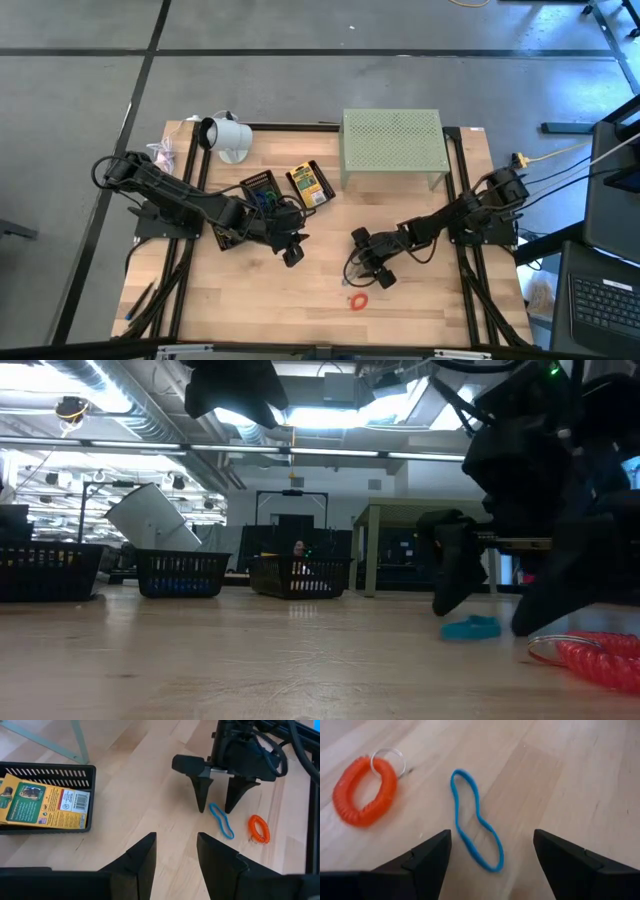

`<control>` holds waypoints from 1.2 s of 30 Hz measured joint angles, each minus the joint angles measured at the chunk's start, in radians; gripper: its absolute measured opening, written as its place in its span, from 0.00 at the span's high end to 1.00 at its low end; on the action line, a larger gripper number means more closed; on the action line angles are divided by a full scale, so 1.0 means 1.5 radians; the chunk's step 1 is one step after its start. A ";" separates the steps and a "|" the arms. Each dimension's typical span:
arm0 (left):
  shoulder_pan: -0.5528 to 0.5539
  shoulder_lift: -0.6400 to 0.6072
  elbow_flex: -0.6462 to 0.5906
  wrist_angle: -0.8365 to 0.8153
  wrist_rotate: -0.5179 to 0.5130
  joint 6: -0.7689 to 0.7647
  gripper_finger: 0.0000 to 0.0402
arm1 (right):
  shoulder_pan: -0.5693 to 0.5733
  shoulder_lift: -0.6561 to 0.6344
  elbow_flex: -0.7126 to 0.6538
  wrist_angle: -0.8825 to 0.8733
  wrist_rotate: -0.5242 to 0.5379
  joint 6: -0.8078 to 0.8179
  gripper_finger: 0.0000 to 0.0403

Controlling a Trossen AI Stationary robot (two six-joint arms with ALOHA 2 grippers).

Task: Pick & Place Office Desk Supplies
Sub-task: Put the blue rubber band into the left black basket

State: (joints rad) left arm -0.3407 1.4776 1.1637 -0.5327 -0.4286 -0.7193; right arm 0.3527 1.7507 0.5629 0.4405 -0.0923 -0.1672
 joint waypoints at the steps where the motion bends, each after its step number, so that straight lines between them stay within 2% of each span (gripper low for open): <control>1: 0.000 0.000 0.000 0.000 0.000 0.000 0.66 | 0.000 0.011 0.000 0.016 -0.003 0.002 0.29; 8: 0.000 0.000 0.000 0.003 0.000 0.000 0.66 | -0.001 0.070 0.002 0.110 -0.039 0.004 0.30; 12: 0.000 0.000 0.000 0.003 0.000 0.000 0.66 | -0.001 0.070 0.002 0.104 -0.041 0.005 0.37; 17: 0.000 0.000 0.000 0.003 0.000 0.000 0.66 | 0.000 0.071 0.002 0.099 -0.058 0.008 0.54; 26: 0.000 0.000 0.000 0.002 0.001 0.000 0.66 | -0.001 0.071 0.002 0.093 -0.106 0.027 0.96; 36: 0.000 0.000 0.000 0.005 0.001 0.009 0.66 | -0.003 0.032 -0.003 0.063 -0.104 0.038 0.99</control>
State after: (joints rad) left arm -0.3405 1.4776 1.1640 -0.5249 -0.4270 -0.7058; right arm 0.3487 1.7986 0.5580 0.5348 -0.2489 -0.1097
